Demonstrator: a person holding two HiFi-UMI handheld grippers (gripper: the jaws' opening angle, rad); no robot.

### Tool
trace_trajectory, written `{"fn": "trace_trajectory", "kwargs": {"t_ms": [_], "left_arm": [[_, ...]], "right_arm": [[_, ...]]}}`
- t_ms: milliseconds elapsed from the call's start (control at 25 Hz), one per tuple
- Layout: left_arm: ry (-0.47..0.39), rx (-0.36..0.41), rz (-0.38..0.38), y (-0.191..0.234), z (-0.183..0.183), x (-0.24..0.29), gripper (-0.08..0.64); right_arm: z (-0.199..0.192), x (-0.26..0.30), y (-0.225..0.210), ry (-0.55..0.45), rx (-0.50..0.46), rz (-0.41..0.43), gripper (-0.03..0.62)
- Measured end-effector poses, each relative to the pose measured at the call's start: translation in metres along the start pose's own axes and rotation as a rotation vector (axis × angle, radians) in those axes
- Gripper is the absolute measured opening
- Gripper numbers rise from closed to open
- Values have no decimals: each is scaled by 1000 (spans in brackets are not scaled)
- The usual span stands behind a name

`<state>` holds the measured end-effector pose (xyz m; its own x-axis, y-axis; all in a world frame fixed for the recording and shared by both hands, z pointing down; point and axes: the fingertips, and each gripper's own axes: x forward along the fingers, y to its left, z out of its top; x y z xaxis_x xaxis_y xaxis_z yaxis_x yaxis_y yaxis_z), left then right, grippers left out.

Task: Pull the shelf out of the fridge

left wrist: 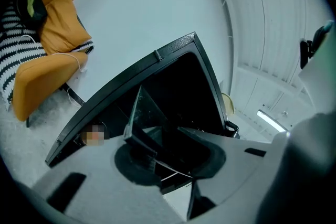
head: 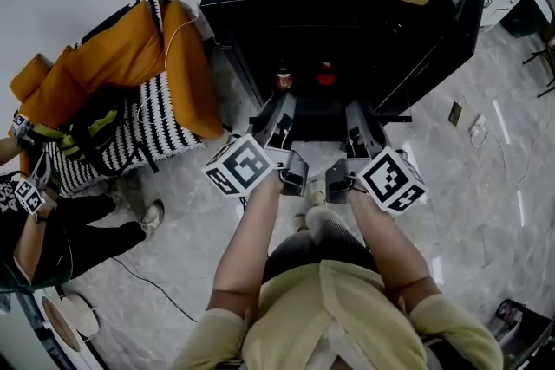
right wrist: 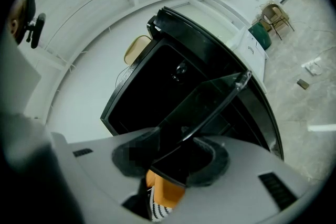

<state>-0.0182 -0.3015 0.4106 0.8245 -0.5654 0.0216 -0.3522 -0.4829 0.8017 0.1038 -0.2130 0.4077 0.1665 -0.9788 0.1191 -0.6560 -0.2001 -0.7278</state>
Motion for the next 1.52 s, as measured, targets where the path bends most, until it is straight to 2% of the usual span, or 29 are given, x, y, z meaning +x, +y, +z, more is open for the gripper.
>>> {"fn": "trace_trajectory", "kwargs": {"t_ms": [240, 440, 640, 1280, 1520], "left_arm": [[6, -14, -4, -4, -3, -7, 109], [12, -75, -8, -2, -12, -13, 109], [1, -22, -7, -11, -7, -23, 107], [10, -8, -42, -45, -9, -57, 107], [-11, 2, -41, -59, -8, -73, 107]], "right_arm": [[3, -9, 4, 3, -24, -1, 147], [1, -14, 7, 13, -57, 5, 147], [2, -26, 11, 13, -42, 27, 149], [4, -68, 34, 22, -43, 74, 149], [6, -83, 44, 30, -45, 104, 149]]}}
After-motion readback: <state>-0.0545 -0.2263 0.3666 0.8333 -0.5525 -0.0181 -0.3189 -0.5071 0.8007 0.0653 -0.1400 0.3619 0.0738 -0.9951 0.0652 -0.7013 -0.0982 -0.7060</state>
